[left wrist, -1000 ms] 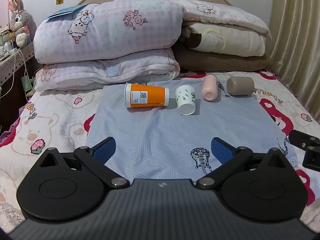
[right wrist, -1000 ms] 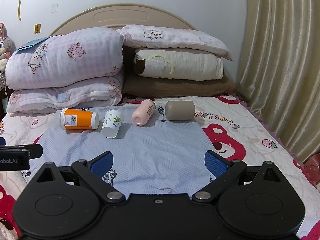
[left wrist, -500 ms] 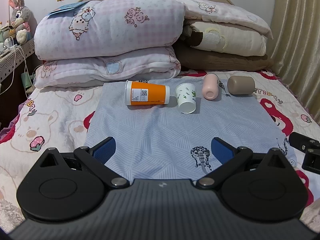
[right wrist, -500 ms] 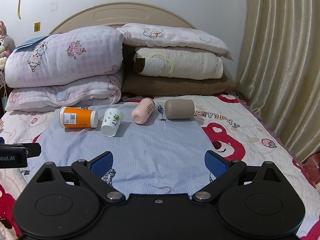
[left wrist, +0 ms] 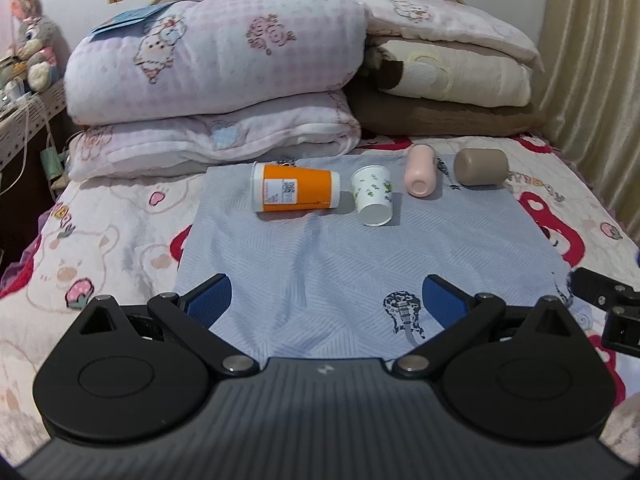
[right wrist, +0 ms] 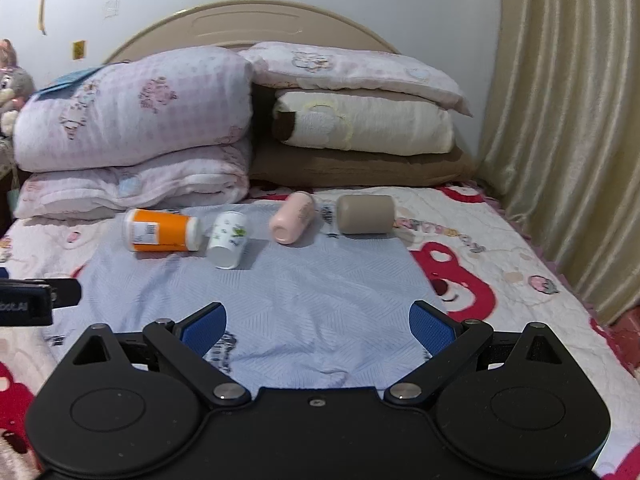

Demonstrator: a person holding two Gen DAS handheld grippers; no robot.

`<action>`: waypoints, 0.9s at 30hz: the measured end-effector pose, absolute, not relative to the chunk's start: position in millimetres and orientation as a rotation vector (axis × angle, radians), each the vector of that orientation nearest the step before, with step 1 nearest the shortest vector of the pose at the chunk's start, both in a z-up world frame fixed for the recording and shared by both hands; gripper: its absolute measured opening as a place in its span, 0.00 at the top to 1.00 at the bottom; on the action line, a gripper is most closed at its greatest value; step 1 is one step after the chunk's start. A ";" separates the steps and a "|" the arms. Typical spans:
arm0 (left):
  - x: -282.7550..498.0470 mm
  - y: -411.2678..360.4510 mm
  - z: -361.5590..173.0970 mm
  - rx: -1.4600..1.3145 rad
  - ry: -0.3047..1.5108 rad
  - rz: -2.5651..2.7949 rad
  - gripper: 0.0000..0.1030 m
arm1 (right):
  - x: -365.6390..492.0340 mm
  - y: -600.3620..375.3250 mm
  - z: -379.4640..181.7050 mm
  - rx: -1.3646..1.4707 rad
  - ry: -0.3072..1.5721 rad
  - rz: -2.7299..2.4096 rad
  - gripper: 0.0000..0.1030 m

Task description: Flip cup upright

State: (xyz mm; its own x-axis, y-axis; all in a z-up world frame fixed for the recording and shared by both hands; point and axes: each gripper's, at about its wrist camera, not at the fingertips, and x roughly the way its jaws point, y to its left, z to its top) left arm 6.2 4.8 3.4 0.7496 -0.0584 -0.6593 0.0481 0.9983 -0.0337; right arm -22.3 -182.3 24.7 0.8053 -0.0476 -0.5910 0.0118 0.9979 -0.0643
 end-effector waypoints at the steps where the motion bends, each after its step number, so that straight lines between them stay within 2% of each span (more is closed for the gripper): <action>1: 8.3 5.8 8.4 -0.015 0.724 -0.064 0.00 | -21.7 -182.3 28.4 -0.052 0.627 0.004 0.03; 7: 42.6 7.3 38.2 0.060 0.769 -0.134 0.00 | -5.2 -169.8 49.4 -0.088 0.562 0.268 0.03; 13: 87.9 16.4 44.4 0.052 0.796 -0.134 0.00 | 31.7 -122.7 51.2 -0.332 0.557 0.511 0.03; 20: 143.7 33.9 8.5 -0.130 0.888 -0.158 0.02 | 92.9 -65.1 28.4 -0.585 0.545 0.700 0.04; 27: 196.1 46.4 -43.1 -0.208 0.943 -0.180 0.03 | 149.2 -45.6 -11.8 -0.625 0.594 0.778 0.04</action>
